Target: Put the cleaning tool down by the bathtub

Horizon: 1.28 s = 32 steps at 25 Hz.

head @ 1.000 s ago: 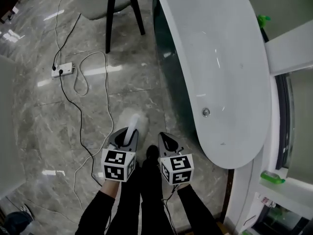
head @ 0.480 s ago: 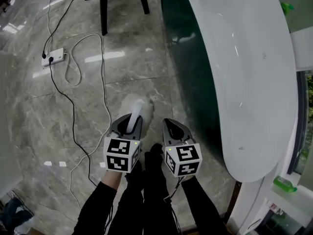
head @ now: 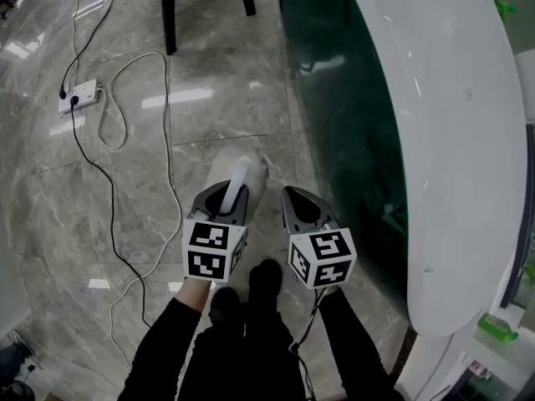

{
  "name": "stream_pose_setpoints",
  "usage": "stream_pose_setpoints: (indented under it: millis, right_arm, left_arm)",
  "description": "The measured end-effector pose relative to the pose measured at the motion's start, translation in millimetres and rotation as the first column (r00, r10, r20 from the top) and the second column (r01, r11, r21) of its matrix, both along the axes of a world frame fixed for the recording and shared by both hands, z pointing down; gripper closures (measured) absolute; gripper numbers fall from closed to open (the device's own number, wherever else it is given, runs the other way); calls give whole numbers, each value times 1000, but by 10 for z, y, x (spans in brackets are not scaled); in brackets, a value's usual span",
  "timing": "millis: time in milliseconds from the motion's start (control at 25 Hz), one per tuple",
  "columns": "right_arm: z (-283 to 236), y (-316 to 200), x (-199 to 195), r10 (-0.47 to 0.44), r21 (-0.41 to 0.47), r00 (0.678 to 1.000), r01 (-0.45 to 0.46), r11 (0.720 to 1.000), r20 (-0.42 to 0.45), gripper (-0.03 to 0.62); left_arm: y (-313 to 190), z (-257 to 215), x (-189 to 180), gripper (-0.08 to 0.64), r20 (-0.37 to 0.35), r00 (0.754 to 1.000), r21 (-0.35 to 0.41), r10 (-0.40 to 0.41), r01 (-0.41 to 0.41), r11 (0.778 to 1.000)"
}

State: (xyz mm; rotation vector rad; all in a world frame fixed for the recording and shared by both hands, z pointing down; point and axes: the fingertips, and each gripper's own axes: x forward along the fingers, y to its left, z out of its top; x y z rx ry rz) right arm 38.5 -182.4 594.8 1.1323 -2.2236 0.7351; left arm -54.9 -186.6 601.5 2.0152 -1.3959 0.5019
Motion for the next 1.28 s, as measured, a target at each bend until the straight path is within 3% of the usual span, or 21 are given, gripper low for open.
stream_pose_setpoints:
  millis: [760,1280]
  right_arm:
    - [1026,-440,-10,-17,36,999,16,999,43,592]
    - [1386,-605,0,-25,83,998,20,996,60,592]
  left_arm:
    - [-589,1194,30,463,42,999,26,8,-9,1000]
    - [-933,1569,130,463,107,993,56,53,-60,997]
